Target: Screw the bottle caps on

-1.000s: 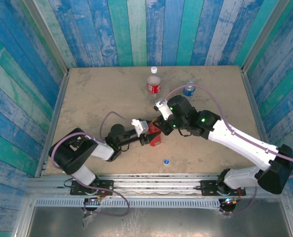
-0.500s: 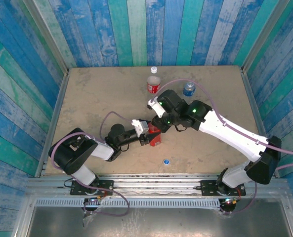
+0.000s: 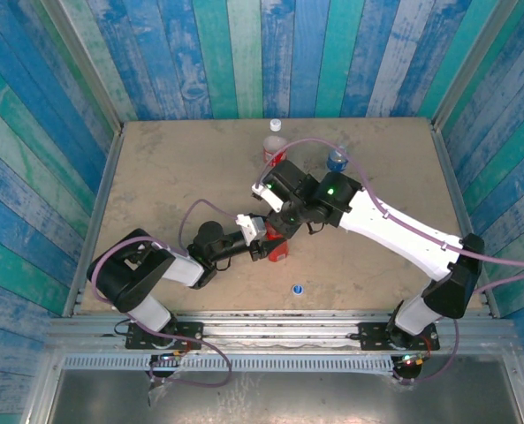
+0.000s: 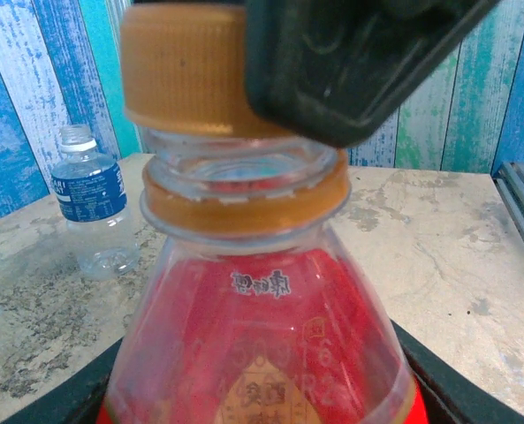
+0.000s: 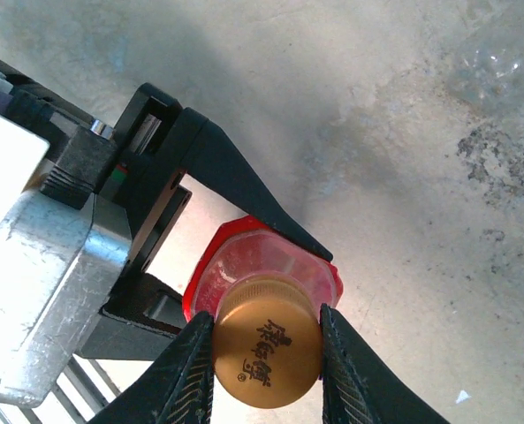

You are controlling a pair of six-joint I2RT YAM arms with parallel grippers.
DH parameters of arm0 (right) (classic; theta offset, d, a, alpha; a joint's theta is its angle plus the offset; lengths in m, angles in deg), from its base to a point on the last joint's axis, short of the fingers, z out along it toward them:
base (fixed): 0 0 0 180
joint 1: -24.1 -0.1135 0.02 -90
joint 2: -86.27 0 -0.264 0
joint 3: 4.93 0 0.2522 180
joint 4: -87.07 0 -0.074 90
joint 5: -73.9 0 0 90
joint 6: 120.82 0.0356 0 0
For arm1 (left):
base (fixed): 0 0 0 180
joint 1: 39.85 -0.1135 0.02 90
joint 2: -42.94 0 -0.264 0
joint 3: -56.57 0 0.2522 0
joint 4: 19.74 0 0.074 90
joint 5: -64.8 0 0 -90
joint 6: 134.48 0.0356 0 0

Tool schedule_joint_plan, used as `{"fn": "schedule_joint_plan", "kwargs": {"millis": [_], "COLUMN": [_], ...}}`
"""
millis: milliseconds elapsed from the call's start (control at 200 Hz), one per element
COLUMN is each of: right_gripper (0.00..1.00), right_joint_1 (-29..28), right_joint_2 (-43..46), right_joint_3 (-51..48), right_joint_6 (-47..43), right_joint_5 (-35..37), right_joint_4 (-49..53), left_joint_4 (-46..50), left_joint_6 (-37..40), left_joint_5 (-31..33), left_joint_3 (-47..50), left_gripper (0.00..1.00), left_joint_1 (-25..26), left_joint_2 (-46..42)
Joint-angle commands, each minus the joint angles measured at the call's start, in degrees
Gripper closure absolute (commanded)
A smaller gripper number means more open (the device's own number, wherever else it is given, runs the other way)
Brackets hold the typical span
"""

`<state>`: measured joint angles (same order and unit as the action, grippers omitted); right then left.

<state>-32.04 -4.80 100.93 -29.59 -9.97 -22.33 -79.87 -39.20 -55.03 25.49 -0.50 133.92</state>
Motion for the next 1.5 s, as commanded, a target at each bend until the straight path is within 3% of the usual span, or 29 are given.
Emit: {"fn": "schedule_joint_plan", "kwargs": {"millis": [0,491,731,846,931,1136,1497], "right_gripper": [0.68,0.59,0.35,0.33,0.38,0.66,0.78], "right_joint_1": [-0.9,1.4,1.4,2.0,3.7,7.5,11.5], "right_joint_2": [-2.3,1.0,5.7,9.5,11.4,9.2,7.8], "right_joint_3": [-1.4,-4.0,-5.1,-7.4,-10.0,-10.7,-13.9], "right_joint_6": [-0.9,1.4,0.6,0.9,2.1,3.0,4.0], "right_joint_5": [-0.8,-3.4,-3.2,-4.0,-6.2,-12.3,-22.5], "right_joint_4": [5.5,-0.2,-2.4,-5.3,-9.2,-12.2,-11.1], "left_joint_4": [3.6,5.4,5.6,5.5,5.5,6.2,6.9], "left_joint_6": [1.4,1.1,1.0,1.0,0.9,1.0,0.5], "left_joint_5": [-0.8,-1.2,-1.0,-1.2,-1.4,-1.8,-1.7], "left_joint_3": [-0.4,-0.7,-0.5,-0.4,-0.4,-0.6,-0.7], "left_gripper": [0.40,0.40,0.40,0.40,0.40,0.40,0.40], "left_joint_1": [0.1,0.1,0.1,0.1,0.1,0.1,0.1], "left_joint_2": [1.6,0.7,0.3,0.0,0.0,-0.2,-1.2]}}
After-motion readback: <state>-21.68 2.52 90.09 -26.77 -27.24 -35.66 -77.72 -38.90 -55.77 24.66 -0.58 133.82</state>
